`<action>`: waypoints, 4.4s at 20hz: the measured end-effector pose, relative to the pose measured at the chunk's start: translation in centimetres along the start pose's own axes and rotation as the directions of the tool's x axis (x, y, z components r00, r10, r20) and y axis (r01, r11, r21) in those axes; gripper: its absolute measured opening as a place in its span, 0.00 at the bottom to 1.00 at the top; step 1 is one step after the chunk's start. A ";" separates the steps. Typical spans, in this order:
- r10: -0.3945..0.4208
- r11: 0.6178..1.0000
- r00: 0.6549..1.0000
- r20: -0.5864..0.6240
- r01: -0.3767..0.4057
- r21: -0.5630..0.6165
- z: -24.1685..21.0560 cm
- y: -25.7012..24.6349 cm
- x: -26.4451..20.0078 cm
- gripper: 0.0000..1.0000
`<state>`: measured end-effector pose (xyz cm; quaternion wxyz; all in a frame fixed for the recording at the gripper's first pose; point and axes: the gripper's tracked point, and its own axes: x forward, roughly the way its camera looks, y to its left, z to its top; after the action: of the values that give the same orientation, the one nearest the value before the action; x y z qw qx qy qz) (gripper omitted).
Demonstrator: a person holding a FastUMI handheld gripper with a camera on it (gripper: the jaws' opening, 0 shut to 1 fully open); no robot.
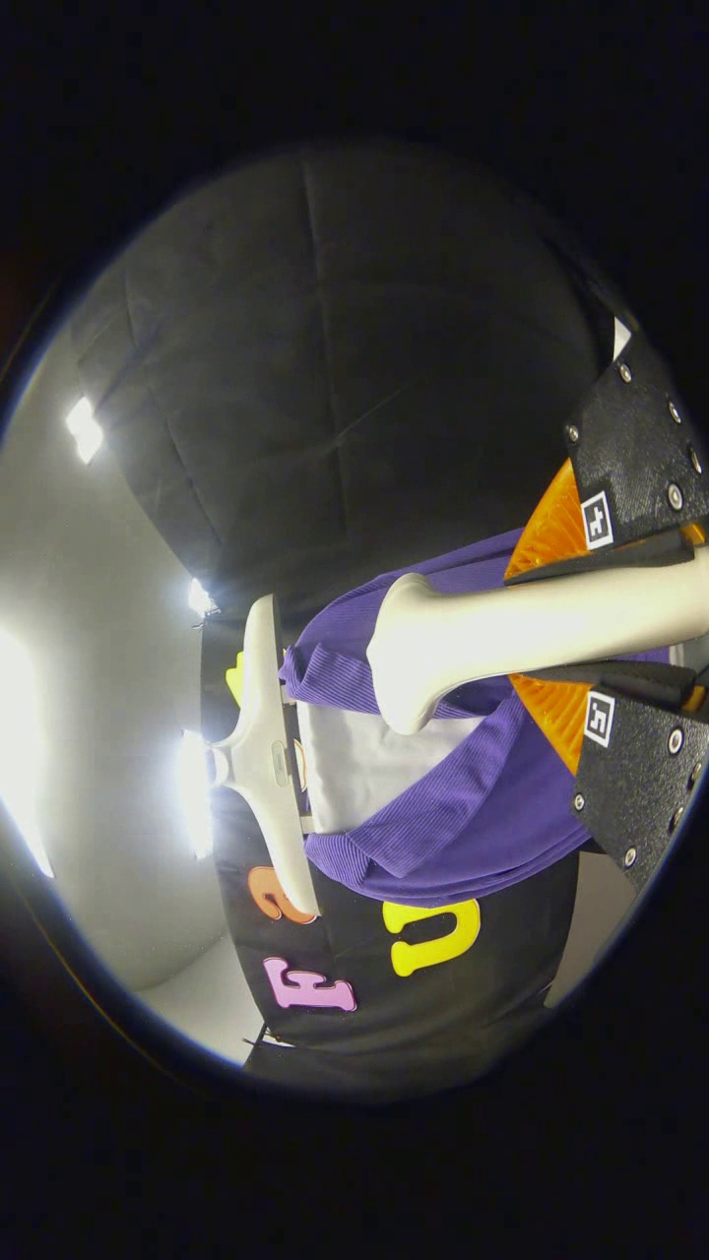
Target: Iron the clothes twice with a garment steamer, once on the left side and once on the right side.
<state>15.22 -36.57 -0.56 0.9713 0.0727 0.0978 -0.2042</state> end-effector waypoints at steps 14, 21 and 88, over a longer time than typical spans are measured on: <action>-0.050 0.996 0.995 -0.087 0.043 -0.084 -7.0 -1.3 4.4 0.38; -0.057 0.995 0.991 -0.119 0.047 -0.089 -9.8 -2.3 4.3 0.38; 0.353 0.921 0.884 -0.306 -0.386 -0.050 -18.8 8.0 -18.6 0.38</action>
<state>-1.19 -18.78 -13.90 0.9698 0.0658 0.2348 0.0034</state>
